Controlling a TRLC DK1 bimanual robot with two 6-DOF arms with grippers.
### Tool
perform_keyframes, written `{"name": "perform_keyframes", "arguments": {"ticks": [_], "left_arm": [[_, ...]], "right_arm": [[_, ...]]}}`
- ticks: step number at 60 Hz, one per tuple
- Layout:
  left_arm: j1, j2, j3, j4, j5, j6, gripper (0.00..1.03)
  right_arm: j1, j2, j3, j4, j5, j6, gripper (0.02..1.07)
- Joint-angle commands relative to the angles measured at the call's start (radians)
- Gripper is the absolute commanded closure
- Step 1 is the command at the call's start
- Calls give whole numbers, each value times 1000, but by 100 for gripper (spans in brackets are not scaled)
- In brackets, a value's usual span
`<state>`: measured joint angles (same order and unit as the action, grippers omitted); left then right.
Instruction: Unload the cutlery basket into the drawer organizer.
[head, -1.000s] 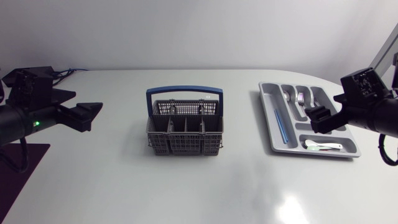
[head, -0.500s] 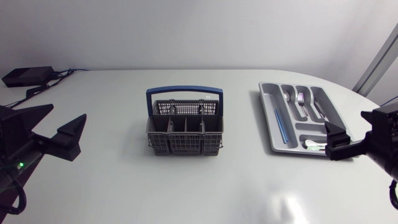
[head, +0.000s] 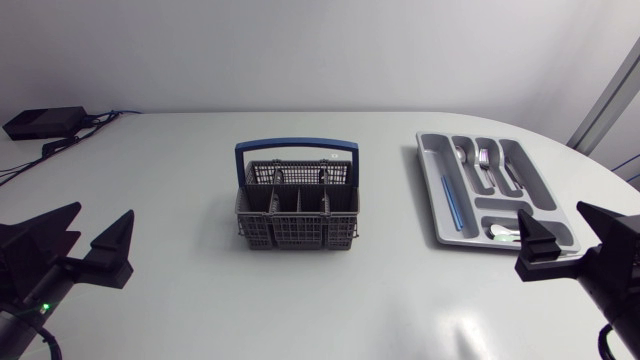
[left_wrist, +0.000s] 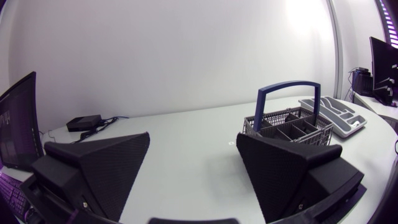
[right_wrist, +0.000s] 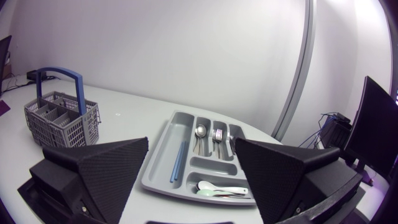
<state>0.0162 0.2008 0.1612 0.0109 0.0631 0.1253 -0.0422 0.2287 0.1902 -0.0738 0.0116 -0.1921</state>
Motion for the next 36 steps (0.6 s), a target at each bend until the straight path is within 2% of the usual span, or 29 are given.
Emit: {"name": "perform_keyframes", "arguments": {"ticks": [1,18,36], "left_arm": [[-10,-47,-48,-1,-17,-48,6],[-16,-197,-158,-11,-62,-123,6],[-16,-201,-161,-11,-63,-125,6]], "right_arm": [[12,-45,-52,21,-1,63,7],[37,-196,-166,65,-10,169,7],[42,-229,-190,74,-12,192,7]]}}
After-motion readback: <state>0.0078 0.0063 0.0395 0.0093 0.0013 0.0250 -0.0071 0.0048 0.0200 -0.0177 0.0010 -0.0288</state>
